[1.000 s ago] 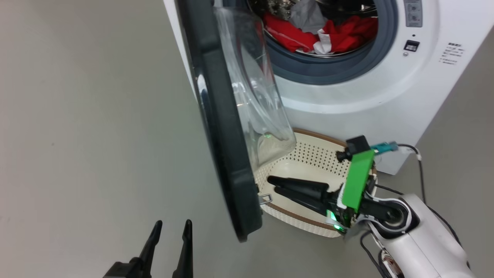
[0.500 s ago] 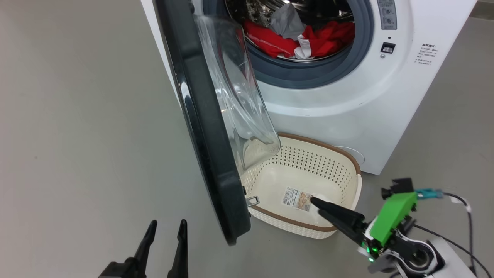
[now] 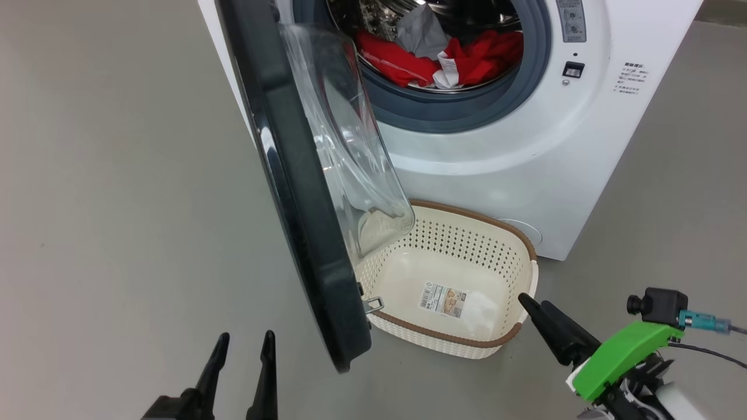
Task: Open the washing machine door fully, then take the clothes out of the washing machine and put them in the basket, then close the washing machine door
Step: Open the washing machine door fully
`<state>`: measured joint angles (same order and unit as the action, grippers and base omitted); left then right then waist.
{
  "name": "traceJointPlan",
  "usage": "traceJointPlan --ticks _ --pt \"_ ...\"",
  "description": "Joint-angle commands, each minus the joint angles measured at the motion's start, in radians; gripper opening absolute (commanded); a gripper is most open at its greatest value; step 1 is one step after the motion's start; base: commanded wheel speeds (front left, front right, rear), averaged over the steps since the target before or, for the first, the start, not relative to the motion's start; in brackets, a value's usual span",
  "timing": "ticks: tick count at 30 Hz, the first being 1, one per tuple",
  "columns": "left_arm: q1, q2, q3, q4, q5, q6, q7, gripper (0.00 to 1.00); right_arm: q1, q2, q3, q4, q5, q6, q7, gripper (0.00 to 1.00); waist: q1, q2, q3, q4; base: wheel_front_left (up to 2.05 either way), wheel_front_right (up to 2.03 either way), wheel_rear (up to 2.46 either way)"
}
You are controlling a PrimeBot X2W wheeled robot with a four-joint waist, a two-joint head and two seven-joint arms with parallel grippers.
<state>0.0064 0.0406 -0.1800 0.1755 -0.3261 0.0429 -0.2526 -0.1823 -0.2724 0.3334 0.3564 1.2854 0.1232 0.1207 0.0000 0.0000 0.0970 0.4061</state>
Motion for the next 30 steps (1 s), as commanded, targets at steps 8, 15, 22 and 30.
traceJointPlan --ticks 8,15,22,30 --pt "-0.004 0.010 0.041 -0.019 0.009 -0.002 -0.009 1.00 -0.016 -0.104 0.212 0.047 -0.170 0.008 -0.353 1.00 0.0000 0.0000 -0.001 -0.007 0.00 0.00 0.00" --pt "-0.005 0.010 0.045 -0.021 0.010 0.000 -0.009 1.00 -0.023 -0.086 0.144 0.093 -0.343 0.008 -0.382 1.00 0.0000 0.0000 -0.002 -0.009 0.00 0.00 0.00" --pt "-0.004 0.010 0.049 -0.024 0.010 0.002 -0.009 1.00 0.068 0.009 -0.073 0.007 -0.627 0.008 -0.382 1.00 0.0000 0.0000 -0.005 -0.007 0.00 0.00 0.00" --pt "-0.008 0.010 0.048 -0.027 0.010 0.002 -0.009 1.00 0.169 0.115 -0.242 -0.091 -0.866 0.008 -0.382 1.00 0.0000 0.0000 -0.005 -0.005 0.00 0.00 0.00"
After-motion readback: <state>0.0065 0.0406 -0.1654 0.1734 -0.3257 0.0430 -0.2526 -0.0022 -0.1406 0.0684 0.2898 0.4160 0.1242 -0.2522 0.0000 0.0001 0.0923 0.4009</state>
